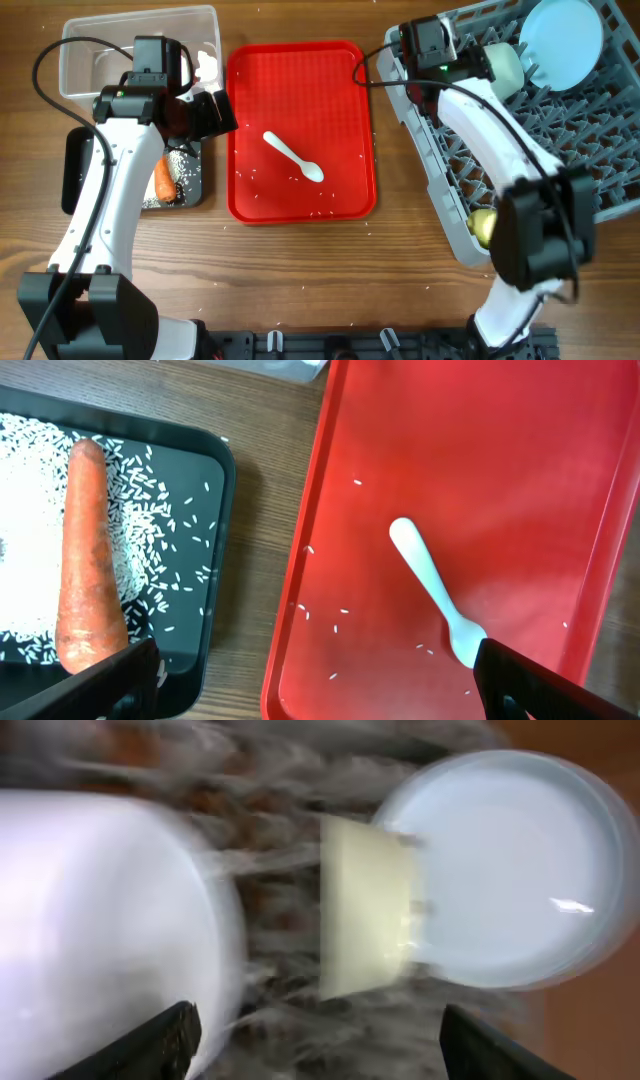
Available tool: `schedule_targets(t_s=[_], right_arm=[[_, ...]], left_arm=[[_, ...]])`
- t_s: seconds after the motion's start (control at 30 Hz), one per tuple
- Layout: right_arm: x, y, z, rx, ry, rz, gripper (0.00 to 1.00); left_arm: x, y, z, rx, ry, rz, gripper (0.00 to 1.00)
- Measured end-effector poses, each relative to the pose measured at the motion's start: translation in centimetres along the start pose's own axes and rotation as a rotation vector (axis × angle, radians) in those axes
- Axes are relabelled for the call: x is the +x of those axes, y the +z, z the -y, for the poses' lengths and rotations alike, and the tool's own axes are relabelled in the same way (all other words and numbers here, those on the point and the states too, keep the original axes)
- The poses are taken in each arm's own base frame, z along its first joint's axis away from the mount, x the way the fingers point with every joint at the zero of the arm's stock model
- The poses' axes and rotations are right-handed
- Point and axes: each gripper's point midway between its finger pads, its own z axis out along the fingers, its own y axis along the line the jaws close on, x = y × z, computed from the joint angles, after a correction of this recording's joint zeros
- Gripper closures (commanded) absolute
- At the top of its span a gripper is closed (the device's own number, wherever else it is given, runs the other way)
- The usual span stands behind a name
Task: Sort waste into correct bins and load items into the dishwasher rack
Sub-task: 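Grasp the white spoon on the red tray with the right gripper, then carry the white spoon to the rack and drop it in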
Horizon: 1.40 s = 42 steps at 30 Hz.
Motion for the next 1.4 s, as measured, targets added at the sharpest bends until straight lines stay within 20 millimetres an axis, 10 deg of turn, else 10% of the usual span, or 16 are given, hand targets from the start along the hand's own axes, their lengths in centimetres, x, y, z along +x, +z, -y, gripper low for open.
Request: schedule_targets(t_s=[0.17,0.27,0.43,0.53,0.67,1.0,1.2,1.3,1.4], right_arm=[[-3.0,-11.4,-5.7,-0.699,0.071,0.253,0.36],[-2.1,-14.8,-14.3,-0.979,-0.090,0.271,0.36],[1.2,-13.4,-27.7,-1.019,-0.335,0.192,0.36],[3.8,-11.7,-31.0,-1.024,-0.392,0.119,0.37],[4.1,-10.6,-31.1,-1.021,-0.389,0.102,0.41],[7.9,-12.4,-31.2,-1.150,-0.471,-0.035,0.96],[8.6,-11.6,-30.0,-1.168,-0.437,-0.100,0.96],[7.6,-10.5,-27.3,-1.149,-0.340,-0.125,0.96],[3.2,-12.1,-19.8,-1.099,-0.169,0.021,0.96]], left_arm=[[0.0,0.0,0.0,0.000,0.000,0.000,0.00],[0.0,0.0,0.0,0.000,0.000,0.000,0.00],[0.0,0.0,0.0,0.000,0.000,0.000,0.00],[0.0,0.0,0.0,0.000,0.000,0.000,0.00],[0.0,0.0,0.0,0.000,0.000,0.000,0.00],[0.0,0.0,0.0,0.000,0.000,0.000,0.00],[0.0,0.0,0.0,0.000,0.000,0.000,0.00],[0.0,0.0,0.0,0.000,0.000,0.000,0.00],[0.0,0.0,0.0,0.000,0.000,0.000,0.00]])
